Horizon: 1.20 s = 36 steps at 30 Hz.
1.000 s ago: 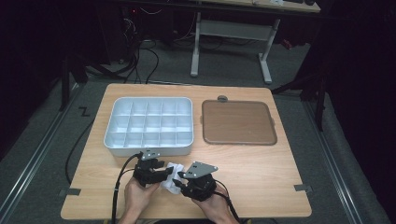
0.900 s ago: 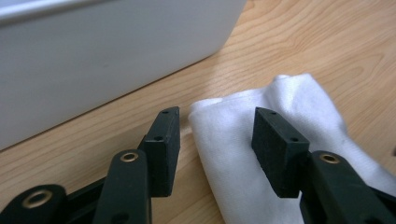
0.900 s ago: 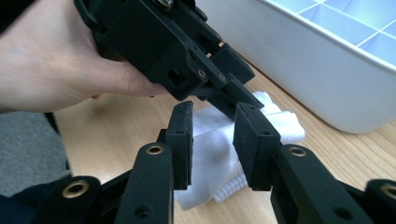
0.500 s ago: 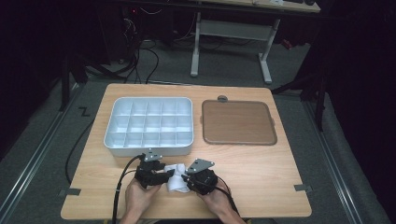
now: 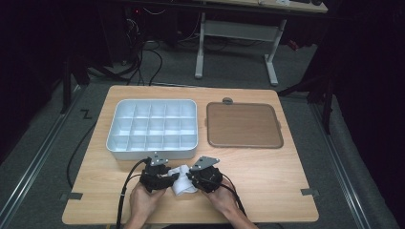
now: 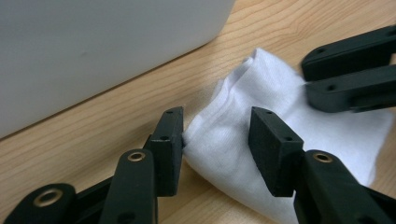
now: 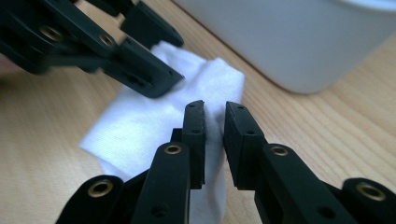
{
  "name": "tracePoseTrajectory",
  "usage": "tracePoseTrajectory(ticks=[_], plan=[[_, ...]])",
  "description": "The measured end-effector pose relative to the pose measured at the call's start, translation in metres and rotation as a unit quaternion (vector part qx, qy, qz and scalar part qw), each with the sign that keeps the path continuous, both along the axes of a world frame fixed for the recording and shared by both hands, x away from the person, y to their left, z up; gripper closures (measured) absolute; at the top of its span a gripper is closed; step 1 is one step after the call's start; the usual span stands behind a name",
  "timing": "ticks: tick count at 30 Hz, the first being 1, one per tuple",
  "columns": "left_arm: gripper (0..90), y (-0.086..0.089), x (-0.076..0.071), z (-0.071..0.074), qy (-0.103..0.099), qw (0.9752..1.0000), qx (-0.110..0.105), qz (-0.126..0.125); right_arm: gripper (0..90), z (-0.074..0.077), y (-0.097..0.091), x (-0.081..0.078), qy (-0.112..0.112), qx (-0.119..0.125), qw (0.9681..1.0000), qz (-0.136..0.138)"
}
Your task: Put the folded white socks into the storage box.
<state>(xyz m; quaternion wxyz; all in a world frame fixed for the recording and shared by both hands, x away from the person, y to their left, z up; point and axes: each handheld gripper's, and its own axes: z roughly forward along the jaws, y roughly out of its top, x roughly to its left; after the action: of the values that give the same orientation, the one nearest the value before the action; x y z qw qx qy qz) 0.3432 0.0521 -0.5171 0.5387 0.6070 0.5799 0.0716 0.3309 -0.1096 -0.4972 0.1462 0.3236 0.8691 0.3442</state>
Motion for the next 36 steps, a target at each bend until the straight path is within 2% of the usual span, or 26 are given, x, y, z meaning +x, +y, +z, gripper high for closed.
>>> tracePoseTrajectory(ticks=[6, 10, 13, 24, 34, 36], plan=[[56.0, -0.003, -0.001, -0.001, -0.013, 0.9998, 0.011, -0.002, 79.6, -0.008, -0.005, 0.005, 0.014, 0.005, 0.9999, 0.001], [56.3, -0.003, -0.001, -0.003, -0.019, 0.9998, 0.009, -0.004, 82.2, -0.014, -0.007, 0.007, 0.022, 0.003, 0.9997, 0.010], [56.0, -0.001, 0.001, -0.003, -0.015, 0.9999, 0.007, -0.004, 82.3, -0.016, -0.008, 0.007, 0.031, 0.009, 0.9994, 0.011], [55.4, 0.016, 0.006, -0.002, -0.017, 0.9998, 0.006, 0.013, 80.2, -0.015, 0.010, -0.001, 0.023, 0.013, 0.9994, 0.021], [48.9, 0.029, 0.010, 0.000, -0.011, 0.9996, 0.005, 0.026, 76.1, -0.016, 0.021, -0.003, 0.024, 0.037, 0.9988, 0.020], [47.6, 0.031, 0.009, 0.004, -0.010, 0.9993, -0.007, 0.034, 75.2, -0.015, 0.021, -0.003, 0.021, 0.041, 0.9988, 0.017]])
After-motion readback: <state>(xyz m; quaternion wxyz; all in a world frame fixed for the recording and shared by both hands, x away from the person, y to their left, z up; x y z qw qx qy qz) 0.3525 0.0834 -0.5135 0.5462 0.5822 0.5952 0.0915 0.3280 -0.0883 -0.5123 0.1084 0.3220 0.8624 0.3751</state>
